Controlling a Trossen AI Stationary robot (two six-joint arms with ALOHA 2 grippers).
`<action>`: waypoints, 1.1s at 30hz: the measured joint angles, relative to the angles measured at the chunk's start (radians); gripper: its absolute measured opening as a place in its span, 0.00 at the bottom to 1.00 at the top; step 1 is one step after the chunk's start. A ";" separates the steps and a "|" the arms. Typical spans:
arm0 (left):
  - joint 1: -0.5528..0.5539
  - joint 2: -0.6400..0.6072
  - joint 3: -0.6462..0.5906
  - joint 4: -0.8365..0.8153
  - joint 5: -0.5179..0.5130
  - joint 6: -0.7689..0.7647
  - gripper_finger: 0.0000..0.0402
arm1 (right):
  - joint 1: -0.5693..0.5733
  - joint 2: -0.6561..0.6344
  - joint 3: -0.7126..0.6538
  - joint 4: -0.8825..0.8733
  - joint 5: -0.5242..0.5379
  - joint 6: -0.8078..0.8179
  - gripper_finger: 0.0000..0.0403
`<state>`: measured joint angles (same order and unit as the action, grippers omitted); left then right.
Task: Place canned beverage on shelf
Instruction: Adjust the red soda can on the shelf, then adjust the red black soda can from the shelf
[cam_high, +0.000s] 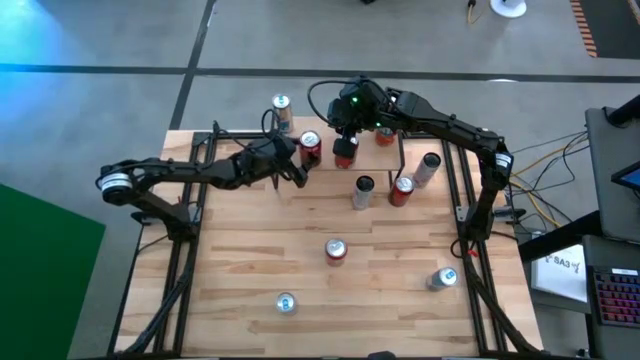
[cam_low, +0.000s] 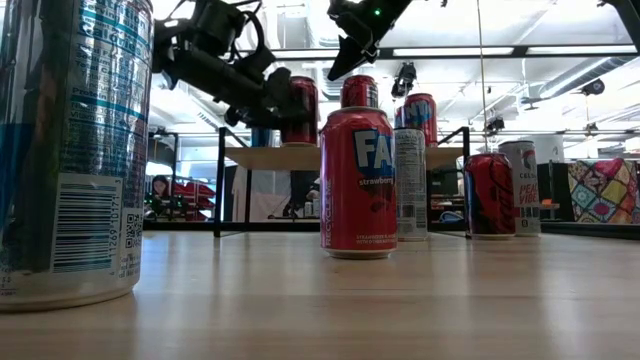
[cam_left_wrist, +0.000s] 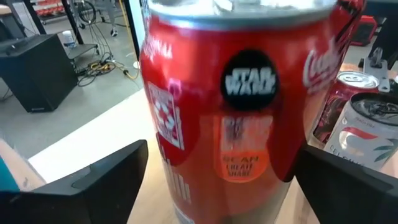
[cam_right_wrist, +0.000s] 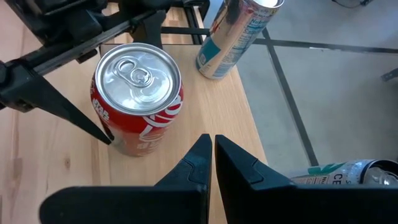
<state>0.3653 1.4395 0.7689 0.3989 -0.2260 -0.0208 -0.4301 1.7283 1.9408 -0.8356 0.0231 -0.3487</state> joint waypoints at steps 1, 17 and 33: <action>0.000 -0.005 0.000 -0.001 0.000 0.005 0.94 | 0.000 0.000 0.000 0.000 0.000 0.001 0.03; 0.000 -0.213 0.001 -0.188 0.000 0.044 0.99 | 0.000 -0.033 -0.001 -0.003 0.003 0.001 0.03; -0.002 -0.432 0.001 -0.237 0.000 0.091 0.99 | 0.000 -0.170 -0.008 -0.241 0.004 0.141 0.03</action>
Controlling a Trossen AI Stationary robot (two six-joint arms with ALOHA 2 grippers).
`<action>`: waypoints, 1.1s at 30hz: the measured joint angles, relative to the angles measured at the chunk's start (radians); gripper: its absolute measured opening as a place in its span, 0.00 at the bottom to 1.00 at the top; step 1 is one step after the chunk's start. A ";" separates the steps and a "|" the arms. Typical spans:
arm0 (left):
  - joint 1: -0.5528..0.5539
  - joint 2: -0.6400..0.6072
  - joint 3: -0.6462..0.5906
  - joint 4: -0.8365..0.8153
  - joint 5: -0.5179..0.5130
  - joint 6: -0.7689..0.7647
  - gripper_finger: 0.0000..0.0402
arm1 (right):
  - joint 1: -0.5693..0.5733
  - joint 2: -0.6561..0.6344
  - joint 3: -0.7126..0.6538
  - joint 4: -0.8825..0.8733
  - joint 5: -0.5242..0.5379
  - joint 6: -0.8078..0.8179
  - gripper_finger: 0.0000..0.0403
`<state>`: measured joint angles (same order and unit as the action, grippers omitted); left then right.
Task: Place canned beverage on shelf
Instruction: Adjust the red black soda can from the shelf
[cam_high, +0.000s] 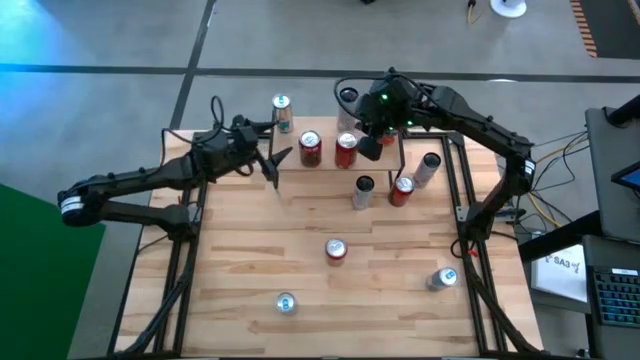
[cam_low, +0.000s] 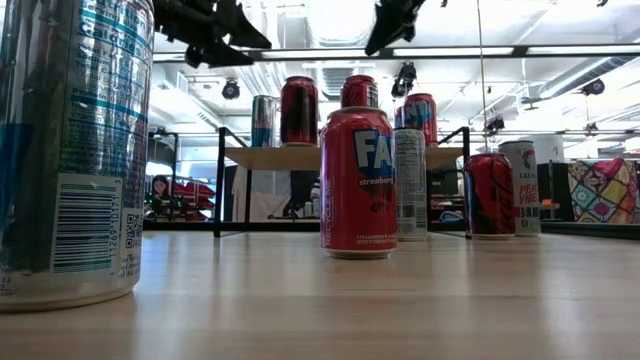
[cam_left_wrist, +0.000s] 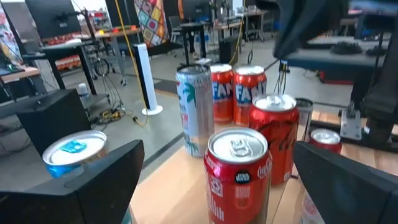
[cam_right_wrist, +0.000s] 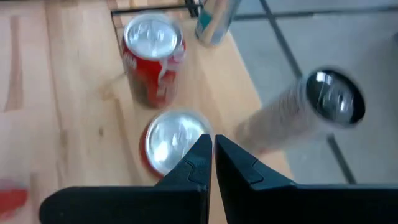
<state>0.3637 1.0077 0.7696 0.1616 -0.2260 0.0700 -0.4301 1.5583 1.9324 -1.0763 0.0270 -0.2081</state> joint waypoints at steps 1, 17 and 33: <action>-0.001 -0.008 0.000 0.001 0.000 0.000 0.99 | 0.000 -0.006 -0.004 -0.021 0.000 0.010 0.03; 0.000 -0.081 0.000 0.014 0.000 0.008 0.95 | -0.002 -0.041 -0.244 -0.052 0.000 0.097 0.03; 0.000 -0.078 0.000 0.026 0.000 0.028 0.95 | -0.002 -0.126 -0.250 0.061 0.003 0.080 0.03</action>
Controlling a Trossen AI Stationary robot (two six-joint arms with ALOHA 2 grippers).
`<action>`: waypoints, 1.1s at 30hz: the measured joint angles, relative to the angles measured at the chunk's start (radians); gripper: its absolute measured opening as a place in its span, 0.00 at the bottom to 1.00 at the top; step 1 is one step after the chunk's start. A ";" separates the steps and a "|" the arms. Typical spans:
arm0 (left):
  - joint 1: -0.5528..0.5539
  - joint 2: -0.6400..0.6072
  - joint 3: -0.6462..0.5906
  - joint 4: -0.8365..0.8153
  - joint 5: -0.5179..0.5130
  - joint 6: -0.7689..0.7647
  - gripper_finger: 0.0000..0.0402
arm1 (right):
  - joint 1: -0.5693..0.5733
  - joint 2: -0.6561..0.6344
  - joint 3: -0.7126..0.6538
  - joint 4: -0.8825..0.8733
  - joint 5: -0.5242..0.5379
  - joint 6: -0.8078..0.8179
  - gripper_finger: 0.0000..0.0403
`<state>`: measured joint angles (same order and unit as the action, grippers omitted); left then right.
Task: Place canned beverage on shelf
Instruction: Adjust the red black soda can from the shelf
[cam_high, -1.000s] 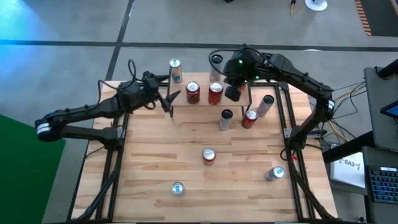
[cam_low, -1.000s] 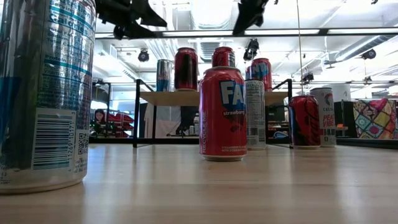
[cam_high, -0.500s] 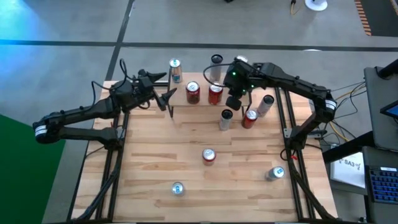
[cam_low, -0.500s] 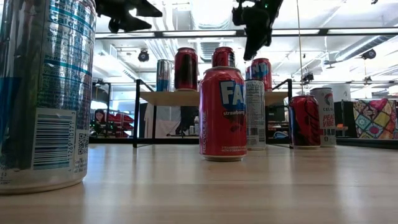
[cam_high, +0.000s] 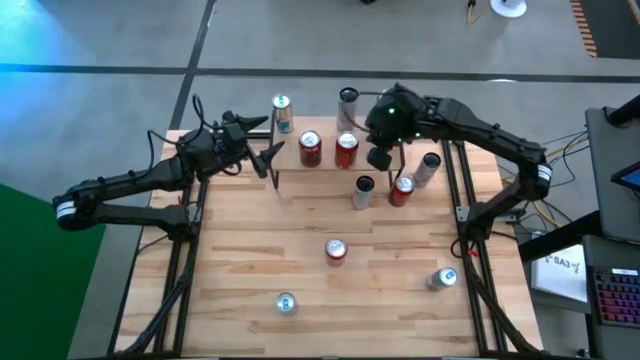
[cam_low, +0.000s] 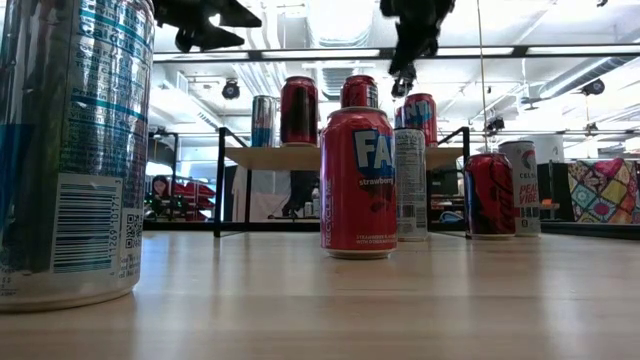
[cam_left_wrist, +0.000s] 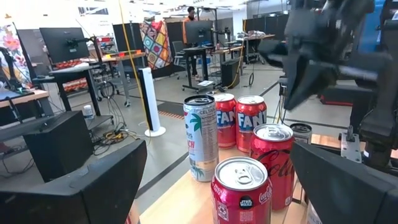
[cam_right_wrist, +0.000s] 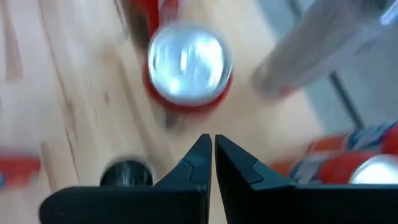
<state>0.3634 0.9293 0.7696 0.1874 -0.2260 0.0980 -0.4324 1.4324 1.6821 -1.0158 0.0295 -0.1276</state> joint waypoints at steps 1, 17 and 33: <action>0.000 0.001 0.000 0.003 0.000 0.002 0.95 | 0.000 -0.007 0.000 0.031 -0.001 0.000 0.03; 0.000 0.002 0.000 0.006 0.000 0.002 0.95 | 0.000 0.075 0.000 0.218 -0.063 -0.029 0.03; 0.000 0.002 0.000 0.006 0.000 0.015 0.95 | 0.000 0.080 -0.026 0.186 -0.063 -0.029 0.03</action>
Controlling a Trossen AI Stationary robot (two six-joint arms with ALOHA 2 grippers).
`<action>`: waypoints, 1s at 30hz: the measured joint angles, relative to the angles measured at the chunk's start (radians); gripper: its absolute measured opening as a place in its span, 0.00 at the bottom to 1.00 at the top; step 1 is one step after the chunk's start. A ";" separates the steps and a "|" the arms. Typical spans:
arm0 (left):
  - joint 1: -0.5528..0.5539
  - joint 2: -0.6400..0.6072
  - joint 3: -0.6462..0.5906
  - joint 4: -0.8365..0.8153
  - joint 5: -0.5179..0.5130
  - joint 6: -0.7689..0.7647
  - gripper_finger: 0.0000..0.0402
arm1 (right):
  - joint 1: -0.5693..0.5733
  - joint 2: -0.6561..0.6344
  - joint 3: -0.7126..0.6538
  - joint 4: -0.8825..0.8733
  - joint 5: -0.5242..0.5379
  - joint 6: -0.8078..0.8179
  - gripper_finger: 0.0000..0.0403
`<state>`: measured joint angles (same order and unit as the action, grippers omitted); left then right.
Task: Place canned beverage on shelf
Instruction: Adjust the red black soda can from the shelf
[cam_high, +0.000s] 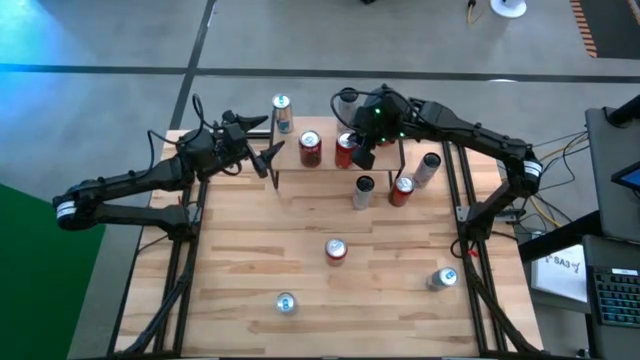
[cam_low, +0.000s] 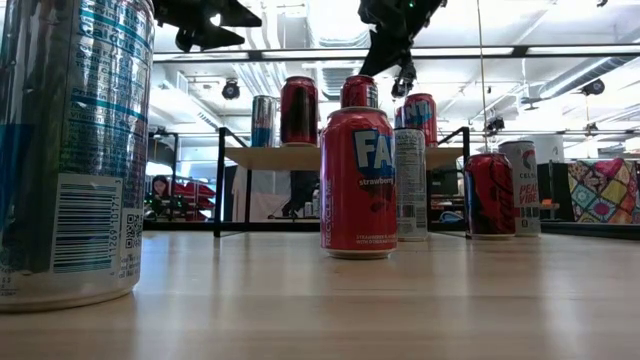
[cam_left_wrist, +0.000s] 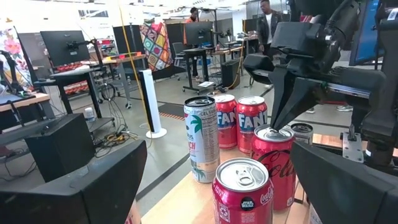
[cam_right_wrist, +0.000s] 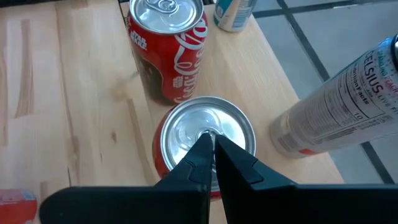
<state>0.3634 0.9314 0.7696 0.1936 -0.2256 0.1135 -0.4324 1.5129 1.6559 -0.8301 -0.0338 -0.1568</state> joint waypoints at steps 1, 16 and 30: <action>0.000 0.000 0.000 0.000 0.000 0.000 0.95 | 0.000 0.000 -0.004 0.002 0.000 0.000 0.03; 0.000 0.000 0.000 0.000 0.000 0.001 0.95 | 0.000 -0.007 -0.008 -0.032 0.009 0.007 0.03; 0.000 0.000 0.000 0.000 0.000 0.002 0.95 | 0.000 -0.016 -0.008 -0.071 0.037 0.009 0.03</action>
<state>0.3634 0.9314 0.7696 0.1932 -0.2256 0.1150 -0.4324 1.4971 1.6478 -0.9006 0.0037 -0.1482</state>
